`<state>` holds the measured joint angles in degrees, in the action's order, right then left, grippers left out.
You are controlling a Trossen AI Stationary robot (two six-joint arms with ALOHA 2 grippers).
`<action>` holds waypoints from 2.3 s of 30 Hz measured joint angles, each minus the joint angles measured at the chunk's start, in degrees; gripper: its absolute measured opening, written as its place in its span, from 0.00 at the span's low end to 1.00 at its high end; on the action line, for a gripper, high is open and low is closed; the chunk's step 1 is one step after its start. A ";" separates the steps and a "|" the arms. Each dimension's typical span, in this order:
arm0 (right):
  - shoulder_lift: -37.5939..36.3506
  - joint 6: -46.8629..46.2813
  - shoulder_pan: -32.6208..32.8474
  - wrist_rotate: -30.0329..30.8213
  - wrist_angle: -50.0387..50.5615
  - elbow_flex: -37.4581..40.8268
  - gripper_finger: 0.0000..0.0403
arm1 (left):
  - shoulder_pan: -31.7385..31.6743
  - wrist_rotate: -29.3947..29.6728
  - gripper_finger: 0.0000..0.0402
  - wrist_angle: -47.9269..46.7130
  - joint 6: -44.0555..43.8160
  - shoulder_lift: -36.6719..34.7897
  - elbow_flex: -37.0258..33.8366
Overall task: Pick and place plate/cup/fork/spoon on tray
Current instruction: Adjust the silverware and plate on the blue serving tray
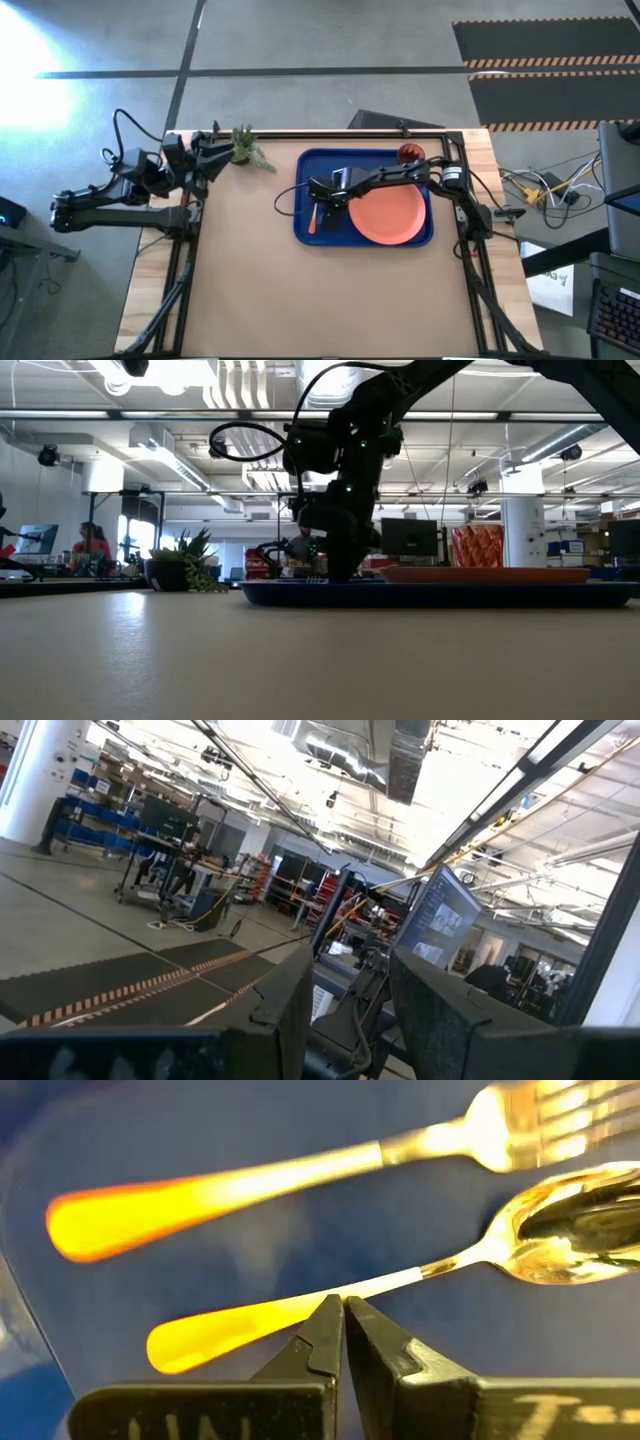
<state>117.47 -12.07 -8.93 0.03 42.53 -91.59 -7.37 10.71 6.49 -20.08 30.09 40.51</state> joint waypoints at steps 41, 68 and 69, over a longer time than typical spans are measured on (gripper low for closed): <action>-0.79 -3.96 1.56 2.27 0.37 -0.83 0.02 | 0.00 -0.01 0.29 -0.25 1.38 -2.12 0.02; 0.79 -3.81 0.76 1.43 -5.26 -1.77 0.02 | 0.02 -0.01 0.29 -1.51 1.22 -2.12 0.02; 0.92 -3.81 0.74 1.42 -5.26 -1.77 0.02 | 0.00 -0.01 0.29 -1.50 1.22 -2.12 0.02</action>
<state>118.39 -15.88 -8.19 1.44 37.27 -93.36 -7.38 10.70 4.99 -18.85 27.96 40.53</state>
